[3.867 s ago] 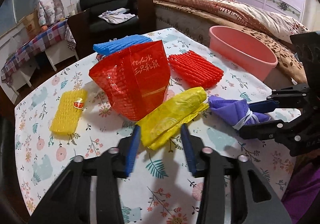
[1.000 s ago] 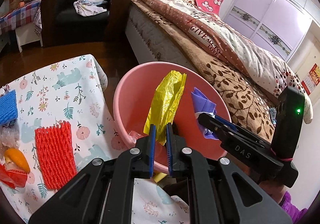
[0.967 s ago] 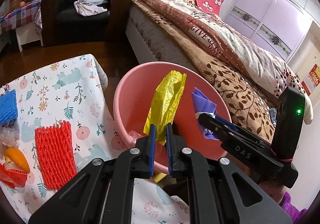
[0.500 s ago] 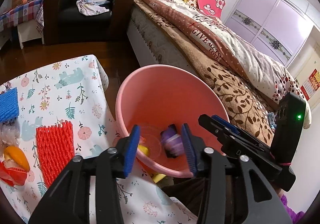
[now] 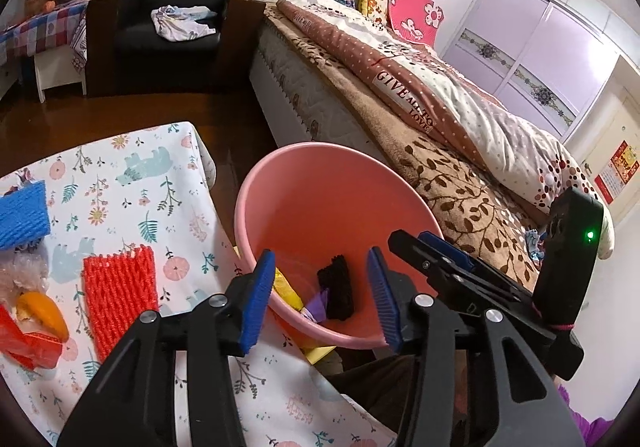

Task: Collect trash
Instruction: 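Move both open tools from the bucket back over the table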

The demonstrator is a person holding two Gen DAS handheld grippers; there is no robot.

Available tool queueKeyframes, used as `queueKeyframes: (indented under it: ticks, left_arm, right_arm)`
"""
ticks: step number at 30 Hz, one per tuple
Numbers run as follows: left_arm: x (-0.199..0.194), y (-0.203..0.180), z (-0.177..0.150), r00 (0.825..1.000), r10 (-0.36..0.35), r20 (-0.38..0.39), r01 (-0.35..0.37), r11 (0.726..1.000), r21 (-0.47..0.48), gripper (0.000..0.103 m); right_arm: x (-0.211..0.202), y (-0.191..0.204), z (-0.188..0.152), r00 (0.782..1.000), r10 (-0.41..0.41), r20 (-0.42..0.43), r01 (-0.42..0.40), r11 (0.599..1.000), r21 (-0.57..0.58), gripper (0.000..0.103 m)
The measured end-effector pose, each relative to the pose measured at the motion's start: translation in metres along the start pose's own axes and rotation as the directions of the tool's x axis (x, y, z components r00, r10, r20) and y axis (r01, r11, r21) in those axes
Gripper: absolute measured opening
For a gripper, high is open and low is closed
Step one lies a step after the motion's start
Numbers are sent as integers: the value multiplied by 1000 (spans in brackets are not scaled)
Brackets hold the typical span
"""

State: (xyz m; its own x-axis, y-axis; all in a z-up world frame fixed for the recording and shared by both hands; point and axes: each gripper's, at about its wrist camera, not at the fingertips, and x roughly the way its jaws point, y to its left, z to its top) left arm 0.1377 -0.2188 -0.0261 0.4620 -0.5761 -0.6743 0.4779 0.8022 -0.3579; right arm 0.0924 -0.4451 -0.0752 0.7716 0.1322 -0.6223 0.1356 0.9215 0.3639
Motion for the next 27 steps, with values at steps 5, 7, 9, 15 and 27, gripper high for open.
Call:
queueKeyframes:
  ticks: [5, 7, 9, 15, 27]
  left_arm:
    - [-14, 5, -2, 998, 46, 30, -46, 999, -7, 48]
    - [-20, 7, -3, 997, 58, 42, -57, 998, -11, 48]
    - [-28, 11, -4, 997, 65, 52, -64, 998, -23, 48]
    - [-57, 20, -13, 989, 108, 98, -106, 994, -22, 48]
    - [-118, 57, -43, 947, 281, 157, -272, 959, -73, 48]
  right_arm:
    - [-9, 10, 1, 1000, 10, 16, -10, 1000, -19, 56]
    - [-12, 14, 1, 1000, 14, 21, -13, 999, -29, 56]
    - [-16, 20, 0, 999, 22, 25, -22, 999, -36, 56]
    - [-29, 38, -4, 998, 50, 42, -48, 997, -57, 56]
    - [-43, 91, -25, 989, 150, 15, -147, 981, -129, 56]
